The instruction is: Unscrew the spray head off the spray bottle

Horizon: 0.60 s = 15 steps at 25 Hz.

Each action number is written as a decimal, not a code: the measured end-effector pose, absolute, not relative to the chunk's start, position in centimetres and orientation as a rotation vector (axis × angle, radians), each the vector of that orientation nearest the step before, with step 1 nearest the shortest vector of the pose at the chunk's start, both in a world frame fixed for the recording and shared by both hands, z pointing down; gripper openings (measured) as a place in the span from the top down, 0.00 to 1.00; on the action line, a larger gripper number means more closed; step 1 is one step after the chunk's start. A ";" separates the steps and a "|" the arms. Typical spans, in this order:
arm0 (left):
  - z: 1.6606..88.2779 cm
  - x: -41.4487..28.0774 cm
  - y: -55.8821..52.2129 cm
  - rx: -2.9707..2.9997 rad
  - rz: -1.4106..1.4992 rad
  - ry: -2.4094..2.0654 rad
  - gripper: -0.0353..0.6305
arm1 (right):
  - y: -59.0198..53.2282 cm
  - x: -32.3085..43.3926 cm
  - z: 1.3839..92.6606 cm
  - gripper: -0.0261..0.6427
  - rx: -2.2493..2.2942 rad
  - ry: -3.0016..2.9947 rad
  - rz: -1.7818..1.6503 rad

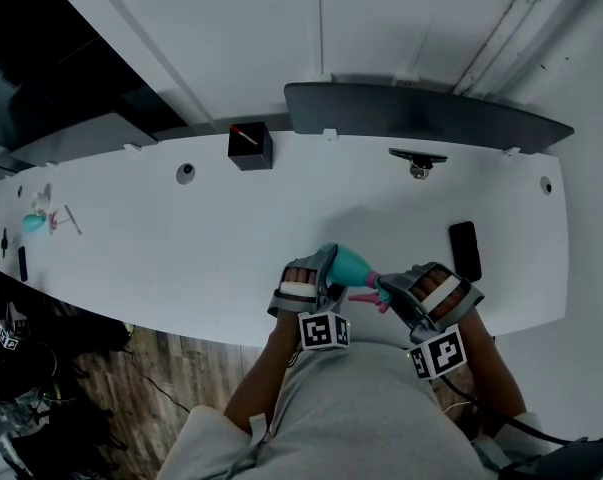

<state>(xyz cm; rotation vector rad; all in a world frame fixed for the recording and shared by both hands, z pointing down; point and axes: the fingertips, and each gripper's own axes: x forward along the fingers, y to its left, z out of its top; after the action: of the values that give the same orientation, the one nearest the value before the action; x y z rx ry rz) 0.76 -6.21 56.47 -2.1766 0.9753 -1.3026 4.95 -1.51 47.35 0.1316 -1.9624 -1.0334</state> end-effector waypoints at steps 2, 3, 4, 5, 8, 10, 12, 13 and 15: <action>56.5 1.0 -6.1 -2.205 -1.292 0.966 0.35 | -1.5 5.1 47.3 0.82 0.126 -1.957 -1.044; 56.4 1.0 -6.1 -2.217 -1.291 0.970 0.35 | -1.5 5.1 47.3 0.82 0.128 -1.955 -1.046; 56.4 0.9 -6.1 -2.224 -1.290 0.981 0.35 | -1.6 5.1 47.3 0.82 0.136 -1.957 -1.045; 56.3 0.8 -6.2 -2.220 -1.293 0.995 0.35 | -1.8 5.1 47.2 0.82 0.151 -1.962 -1.042; 55.7 0.3 -6.6 -2.177 -1.290 1.055 0.35 | -2.2 4.7 46.5 0.81 0.246 -2.063 -0.971; 55.3 -0.3 -7.1 -2.166 -1.271 1.122 0.35 | -2.0 4.4 45.3 0.75 0.340 -2.238 -0.799; 54.9 -1.3 -7.6 -2.150 -1.264 1.207 0.35 | -1.8 4.5 44.2 0.59 0.413 -2.437 -0.509; 54.7 -1.9 -7.9 -2.131 -1.268 1.242 0.35 | -1.8 4.7 43.7 0.54 0.443 -2.535 -0.325; 54.4 -2.8 -8.5 -2.073 -1.282 1.274 0.35 | -2.1 5.4 42.4 0.50 0.527 -2.731 0.197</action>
<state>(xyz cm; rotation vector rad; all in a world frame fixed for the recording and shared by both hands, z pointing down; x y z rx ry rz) -2.79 -8.47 54.42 -2.0730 1.2742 -1.2820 5.37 -2.13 42.40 0.5268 -2.7310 0.1973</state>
